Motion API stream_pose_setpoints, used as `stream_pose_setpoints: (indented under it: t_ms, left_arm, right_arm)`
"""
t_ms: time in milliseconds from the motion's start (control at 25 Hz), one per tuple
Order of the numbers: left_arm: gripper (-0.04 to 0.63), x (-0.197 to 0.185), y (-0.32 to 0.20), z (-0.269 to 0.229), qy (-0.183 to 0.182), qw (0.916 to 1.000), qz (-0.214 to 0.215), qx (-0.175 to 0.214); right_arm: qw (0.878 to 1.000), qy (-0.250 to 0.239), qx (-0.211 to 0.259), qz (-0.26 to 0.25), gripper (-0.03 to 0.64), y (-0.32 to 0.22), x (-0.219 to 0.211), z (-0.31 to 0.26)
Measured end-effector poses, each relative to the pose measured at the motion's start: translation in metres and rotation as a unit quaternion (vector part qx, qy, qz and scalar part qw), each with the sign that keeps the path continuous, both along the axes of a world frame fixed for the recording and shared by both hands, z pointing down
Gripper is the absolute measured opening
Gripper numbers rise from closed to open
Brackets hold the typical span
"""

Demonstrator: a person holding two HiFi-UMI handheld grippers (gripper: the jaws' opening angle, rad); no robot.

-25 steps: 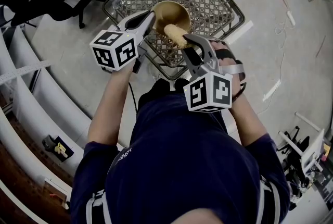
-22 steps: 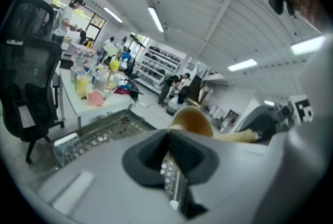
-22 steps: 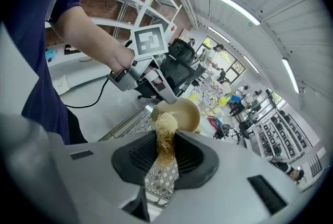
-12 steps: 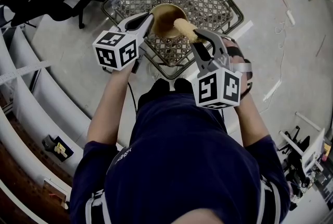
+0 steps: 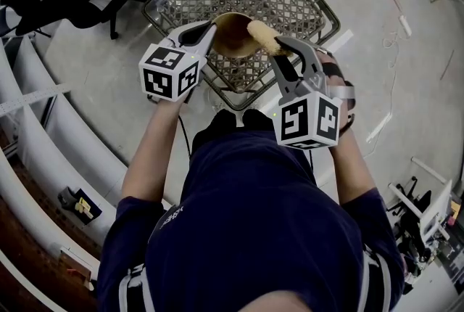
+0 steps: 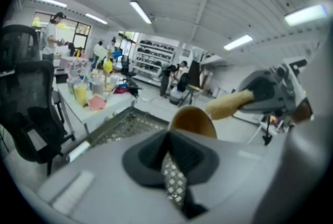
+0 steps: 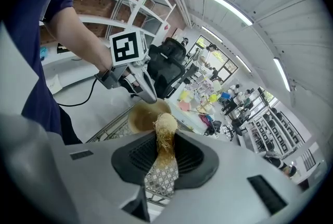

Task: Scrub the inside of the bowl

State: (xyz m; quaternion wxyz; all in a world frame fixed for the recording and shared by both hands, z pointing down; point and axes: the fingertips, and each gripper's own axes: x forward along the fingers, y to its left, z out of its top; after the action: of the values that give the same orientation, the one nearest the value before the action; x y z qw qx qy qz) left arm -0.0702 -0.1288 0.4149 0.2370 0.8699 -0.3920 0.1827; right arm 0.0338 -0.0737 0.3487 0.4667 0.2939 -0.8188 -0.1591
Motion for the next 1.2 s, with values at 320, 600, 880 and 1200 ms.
stream_pose_setpoints:
  t_ms: [320, 600, 880, 1200]
  left_arm:
    - [0.012, 0.013, 0.004, 0.000, -0.058, 0.9970, 0.041, 0.031]
    - [0.012, 0.027, 0.009, -0.002, -0.098, 0.9905, 0.078, 0.057]
    - [0.012, 0.040, 0.013, -0.005, -0.127, 0.9827, 0.106, 0.083]
    - [0.012, 0.048, 0.014, -0.009, -0.128, 0.9798, 0.121, 0.096]
  right_arm:
    - [1.000, -0.003, 0.002, -0.001, 0.075, -0.005, -0.004, -0.003]
    - [1.000, -0.006, 0.002, -0.007, 0.075, -0.007, -0.010, -0.004]
    - [1.000, -0.011, 0.001, -0.023, 0.075, -0.007, -0.022, -0.005]
    - [0.999, -0.016, 0.001, -0.040, 0.075, -0.004, -0.036, -0.004]
